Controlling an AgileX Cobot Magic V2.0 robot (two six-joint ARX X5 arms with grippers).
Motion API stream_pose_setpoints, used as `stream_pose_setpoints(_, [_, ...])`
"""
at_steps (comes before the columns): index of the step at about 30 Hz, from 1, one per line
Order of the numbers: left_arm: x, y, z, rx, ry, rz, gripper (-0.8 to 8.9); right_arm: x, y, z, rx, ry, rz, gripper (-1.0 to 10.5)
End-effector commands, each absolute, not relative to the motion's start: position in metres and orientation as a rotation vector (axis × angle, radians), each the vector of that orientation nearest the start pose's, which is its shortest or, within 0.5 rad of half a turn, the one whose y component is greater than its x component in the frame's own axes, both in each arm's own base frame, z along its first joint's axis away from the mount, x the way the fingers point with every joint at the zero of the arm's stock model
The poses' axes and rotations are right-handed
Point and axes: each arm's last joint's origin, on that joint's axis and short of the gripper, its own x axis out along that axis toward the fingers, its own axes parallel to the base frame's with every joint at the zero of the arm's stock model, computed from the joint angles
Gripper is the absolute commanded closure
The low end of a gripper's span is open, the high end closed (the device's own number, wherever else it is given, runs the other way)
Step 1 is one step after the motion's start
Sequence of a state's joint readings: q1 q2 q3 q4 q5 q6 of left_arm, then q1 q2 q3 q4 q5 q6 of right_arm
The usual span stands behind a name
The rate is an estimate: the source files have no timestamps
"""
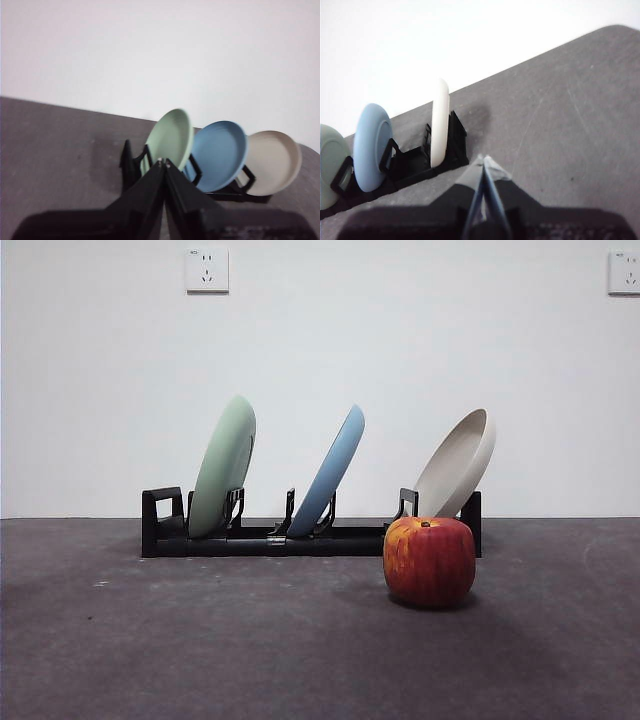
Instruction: Take the green plate from the plate rack,put the plate on the table,take the apple from the table,put the apple in the plate
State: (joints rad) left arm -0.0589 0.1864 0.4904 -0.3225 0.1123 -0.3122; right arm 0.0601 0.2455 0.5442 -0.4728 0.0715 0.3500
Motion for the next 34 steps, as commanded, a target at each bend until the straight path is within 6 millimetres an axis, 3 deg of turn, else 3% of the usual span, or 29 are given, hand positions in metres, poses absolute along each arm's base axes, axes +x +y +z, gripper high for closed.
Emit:
stream_pose_setpoints(1, [0.074,-0.008,0.312,-0.245,0.050,-0.190,8.19,0.076,0.003,0.320,0.245,0.170,-0.004,9.6])
stream_pose_setpoints(8, [0.096,-0.012,0.380,-0.156,0.193,-0.282,8.18,0.099,0.008,0.390,0.114,0.309,0.119,9.5])
stream_pose_setpoints(15, [0.128,-0.016,0.418,-0.071,0.257,-0.359,8.12,0.136,0.014,0.418,0.061,0.389,0.237,9.2])
stream_pose_setpoints(18, [0.146,-0.019,0.419,-0.084,0.297,-0.413,7.73,0.154,0.016,0.417,0.074,0.432,0.291,7.7])
stream_pose_setpoints(22, [0.175,-0.023,0.409,-0.155,0.395,-0.500,5.39,0.175,0.019,0.407,0.100,0.503,0.333,6.0])
stream_pose_setpoints(26, [0.212,-0.029,0.394,-0.242,0.471,-0.596,4.98,0.188,0.021,0.400,0.122,0.550,0.365,5.9])
stream_pose_setpoints(34, [0.297,-0.039,0.374,-0.313,0.551,-0.619,4.98,0.190,0.023,0.399,0.128,0.561,0.385,6.0])
